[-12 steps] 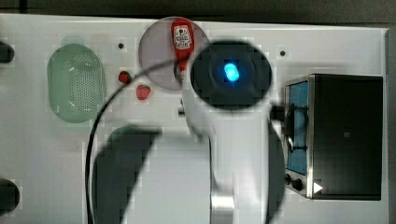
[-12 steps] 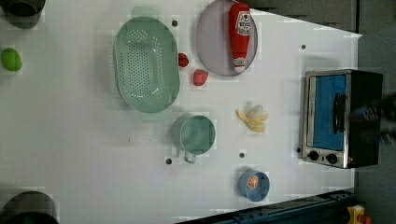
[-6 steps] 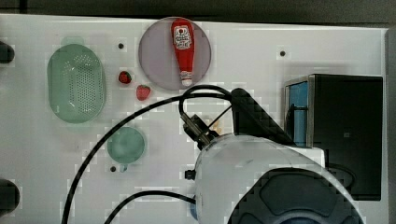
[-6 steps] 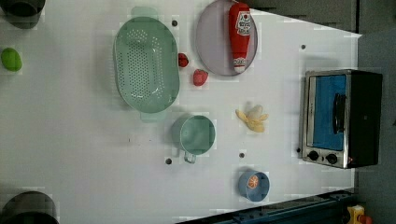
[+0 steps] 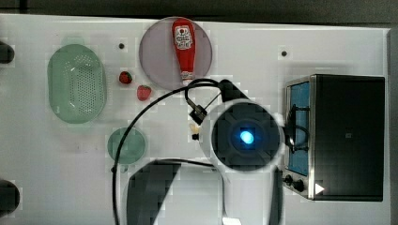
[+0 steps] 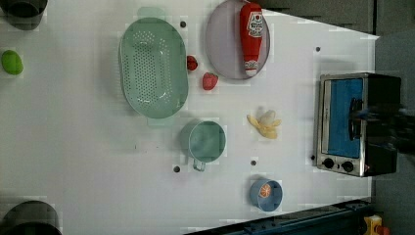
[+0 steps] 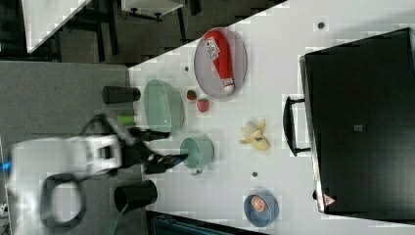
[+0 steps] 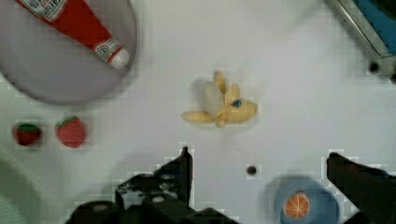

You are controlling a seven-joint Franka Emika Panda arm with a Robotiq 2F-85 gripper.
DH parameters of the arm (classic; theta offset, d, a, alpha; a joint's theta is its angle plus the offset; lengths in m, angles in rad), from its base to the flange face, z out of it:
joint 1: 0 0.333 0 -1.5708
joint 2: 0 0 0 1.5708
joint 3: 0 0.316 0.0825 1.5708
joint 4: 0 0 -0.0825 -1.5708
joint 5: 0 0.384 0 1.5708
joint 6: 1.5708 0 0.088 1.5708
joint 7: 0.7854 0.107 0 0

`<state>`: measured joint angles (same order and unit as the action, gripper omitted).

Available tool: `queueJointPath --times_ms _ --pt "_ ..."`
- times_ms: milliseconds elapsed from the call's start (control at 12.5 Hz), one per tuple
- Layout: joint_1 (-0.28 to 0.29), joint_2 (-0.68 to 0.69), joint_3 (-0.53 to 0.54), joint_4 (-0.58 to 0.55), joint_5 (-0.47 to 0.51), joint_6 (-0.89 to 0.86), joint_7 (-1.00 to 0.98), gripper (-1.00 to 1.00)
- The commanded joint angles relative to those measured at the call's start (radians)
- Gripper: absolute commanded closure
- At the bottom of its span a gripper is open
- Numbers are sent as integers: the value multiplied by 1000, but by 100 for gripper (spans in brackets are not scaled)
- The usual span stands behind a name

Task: Pick Banana and place it in mug.

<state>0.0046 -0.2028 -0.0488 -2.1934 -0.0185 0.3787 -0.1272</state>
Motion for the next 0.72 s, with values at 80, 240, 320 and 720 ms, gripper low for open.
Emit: queueJointPath --times_ms 80,240,320,720 --pt "0 89 2 -66 10 103 -171 -100" --pt "-1 153 0 -109 10 190 -217 -100" --pt "-1 189 0 -126 10 231 -238 -100" --pt "1 374 4 -171 10 452 -314 -100"
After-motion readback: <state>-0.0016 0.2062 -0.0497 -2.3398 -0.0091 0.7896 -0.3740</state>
